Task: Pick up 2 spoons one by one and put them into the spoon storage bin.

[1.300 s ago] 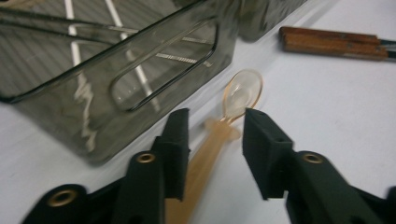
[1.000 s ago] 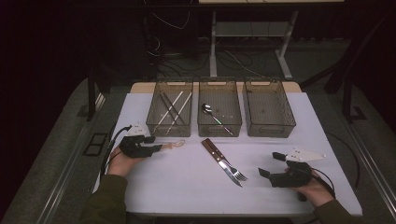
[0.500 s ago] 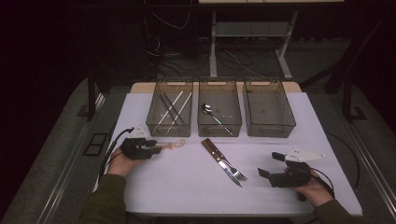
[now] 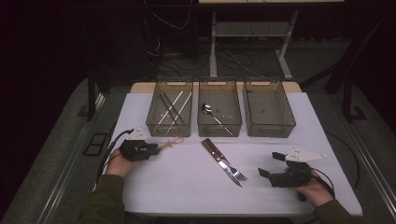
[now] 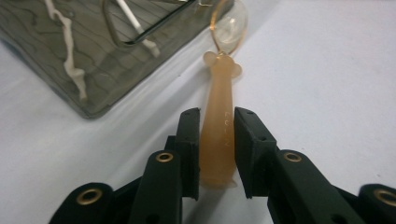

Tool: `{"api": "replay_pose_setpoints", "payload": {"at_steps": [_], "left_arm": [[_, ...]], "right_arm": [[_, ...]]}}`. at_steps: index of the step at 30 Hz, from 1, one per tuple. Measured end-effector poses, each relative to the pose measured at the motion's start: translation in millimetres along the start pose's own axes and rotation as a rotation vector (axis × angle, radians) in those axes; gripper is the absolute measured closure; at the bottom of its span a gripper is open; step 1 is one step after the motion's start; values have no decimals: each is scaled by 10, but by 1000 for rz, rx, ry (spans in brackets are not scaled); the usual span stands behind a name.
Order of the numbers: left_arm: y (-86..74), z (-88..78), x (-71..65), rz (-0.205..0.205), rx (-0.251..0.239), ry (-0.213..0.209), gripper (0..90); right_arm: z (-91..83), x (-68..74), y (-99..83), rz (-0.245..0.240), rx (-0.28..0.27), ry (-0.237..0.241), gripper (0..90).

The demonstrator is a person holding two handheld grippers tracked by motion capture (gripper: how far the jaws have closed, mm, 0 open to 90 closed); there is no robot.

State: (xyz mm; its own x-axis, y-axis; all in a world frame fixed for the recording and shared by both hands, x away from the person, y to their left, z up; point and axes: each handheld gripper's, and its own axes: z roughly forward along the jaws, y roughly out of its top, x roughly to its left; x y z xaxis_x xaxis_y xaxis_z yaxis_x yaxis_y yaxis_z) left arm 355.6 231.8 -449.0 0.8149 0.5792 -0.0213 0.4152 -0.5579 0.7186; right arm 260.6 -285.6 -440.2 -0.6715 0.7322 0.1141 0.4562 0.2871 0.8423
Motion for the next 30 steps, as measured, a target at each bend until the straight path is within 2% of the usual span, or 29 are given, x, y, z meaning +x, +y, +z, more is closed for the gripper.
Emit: {"api": "replay_pose_setpoints", "payload": {"at_steps": [8, 16, 19, 21, 25, 30], "left_arm": [[-2, -23, -24, 5, 9, -16, 730], [6, -18, -57, -37, 6, -47, 731], [29, -11, -87, -17, 15, -63, 731], [45, -9, -127, -24, 14, -65, 731], [86, -28, -181, -18, 3, -75, 731], [134, -55, -242, -31, -28, -85, 731]], "right_arm": [[-19, 0, 5, 3, -6, -1, 143], [-24, 0, 8, 0, -8, -1, 143], [-25, 1, 8, 0, -8, -1, 143], [-26, 0, 7, -4, -6, -1, 144], [-24, 0, 6, -12, -4, -1, 143], [-22, -2, 5, -18, -1, -3, 144]]}}
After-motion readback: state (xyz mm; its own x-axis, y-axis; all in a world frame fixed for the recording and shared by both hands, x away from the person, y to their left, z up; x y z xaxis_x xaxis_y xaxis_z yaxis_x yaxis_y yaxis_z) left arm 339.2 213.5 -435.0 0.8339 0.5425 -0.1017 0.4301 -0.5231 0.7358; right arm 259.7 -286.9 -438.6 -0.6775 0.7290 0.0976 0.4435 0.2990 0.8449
